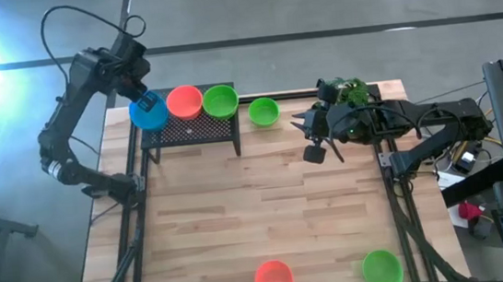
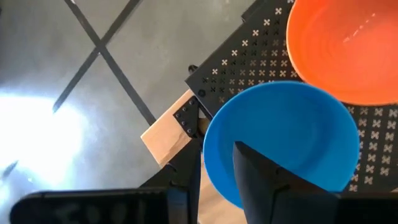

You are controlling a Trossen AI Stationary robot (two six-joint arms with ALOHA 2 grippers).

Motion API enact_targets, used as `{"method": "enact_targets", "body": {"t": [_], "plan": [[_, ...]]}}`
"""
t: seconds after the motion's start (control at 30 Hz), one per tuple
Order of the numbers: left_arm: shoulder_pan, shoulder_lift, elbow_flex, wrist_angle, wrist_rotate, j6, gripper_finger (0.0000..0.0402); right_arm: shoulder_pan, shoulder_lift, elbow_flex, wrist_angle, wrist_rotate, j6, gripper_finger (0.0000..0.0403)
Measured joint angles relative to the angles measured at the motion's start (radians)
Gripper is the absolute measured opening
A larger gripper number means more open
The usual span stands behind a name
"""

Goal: Pick & Place Mini bowls
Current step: Stack the blue bowl on top of the blue bowl on the shelf, then stack the green bowl on top of the green bowl on the shelf

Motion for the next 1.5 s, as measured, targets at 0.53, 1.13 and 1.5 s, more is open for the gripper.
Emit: {"method": "enact_targets", "body": {"t": [0.53, 1.13, 1.5], "plan": [[0.0, 0.002, -0.152, 0.173, 0.001, -0.077, 0.0089, 0.0, 0.0, 0.0, -0.003, 0.0, -0.003, 0.007], [0.0, 0.001, -0.2, 0.175, -0.017, -0.093, 0.0089, 0.0, 0.0, 0.0, -0.004, -0.001, -0.023, 0.0063], [-0.059, -0.049, -0.031, 0.067, -0.014, -0.165, 0.0089, -0.012, -0.002, 0.0, -0.004, -0.002, 0.02, 0.007]]}}
